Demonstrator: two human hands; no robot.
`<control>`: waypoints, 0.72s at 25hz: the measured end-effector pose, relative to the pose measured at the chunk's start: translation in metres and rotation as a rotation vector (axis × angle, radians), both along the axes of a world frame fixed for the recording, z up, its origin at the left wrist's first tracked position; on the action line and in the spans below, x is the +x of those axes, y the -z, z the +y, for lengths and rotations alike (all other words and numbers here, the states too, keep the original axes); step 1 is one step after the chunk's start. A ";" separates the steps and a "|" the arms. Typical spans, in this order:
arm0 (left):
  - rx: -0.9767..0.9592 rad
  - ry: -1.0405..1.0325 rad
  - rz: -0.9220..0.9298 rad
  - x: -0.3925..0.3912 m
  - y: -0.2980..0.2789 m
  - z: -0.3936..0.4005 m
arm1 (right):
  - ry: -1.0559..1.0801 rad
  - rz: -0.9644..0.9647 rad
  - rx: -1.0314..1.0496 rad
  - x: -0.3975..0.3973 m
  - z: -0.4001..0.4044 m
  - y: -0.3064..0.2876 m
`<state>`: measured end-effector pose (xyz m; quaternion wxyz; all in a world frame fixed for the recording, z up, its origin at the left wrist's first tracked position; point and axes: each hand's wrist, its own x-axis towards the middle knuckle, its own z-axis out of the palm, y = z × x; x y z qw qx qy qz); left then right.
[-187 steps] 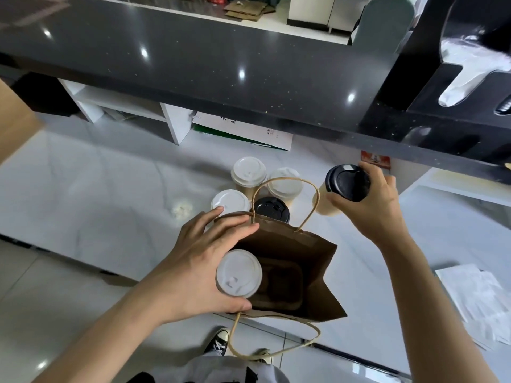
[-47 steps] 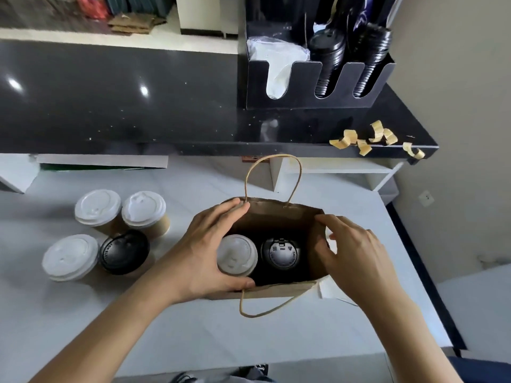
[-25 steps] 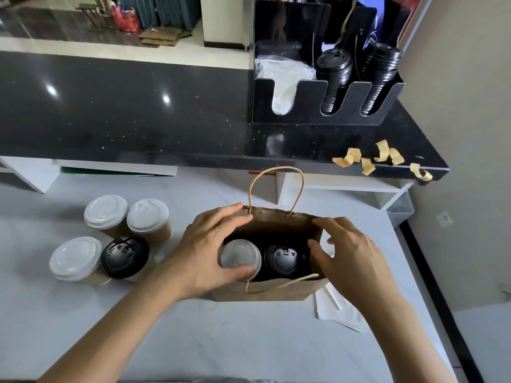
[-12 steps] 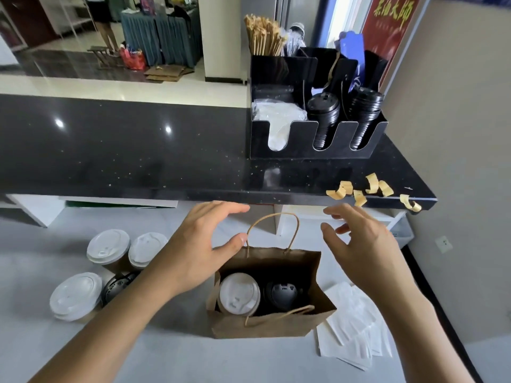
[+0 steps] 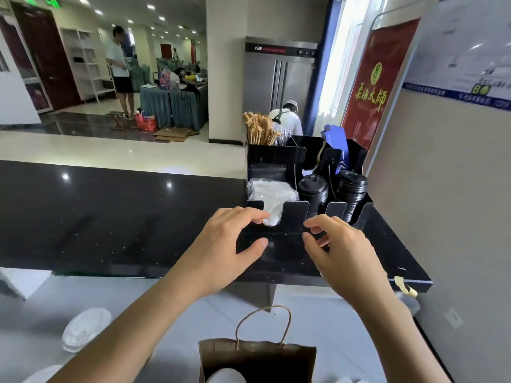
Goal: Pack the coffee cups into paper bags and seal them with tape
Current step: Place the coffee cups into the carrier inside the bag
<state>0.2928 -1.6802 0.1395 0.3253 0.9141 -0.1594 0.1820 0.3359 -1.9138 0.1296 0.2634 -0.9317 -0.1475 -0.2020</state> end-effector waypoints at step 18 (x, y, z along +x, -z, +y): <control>-0.061 -0.041 -0.096 0.148 -0.040 -0.004 | -0.015 -0.044 0.133 0.199 0.037 -0.070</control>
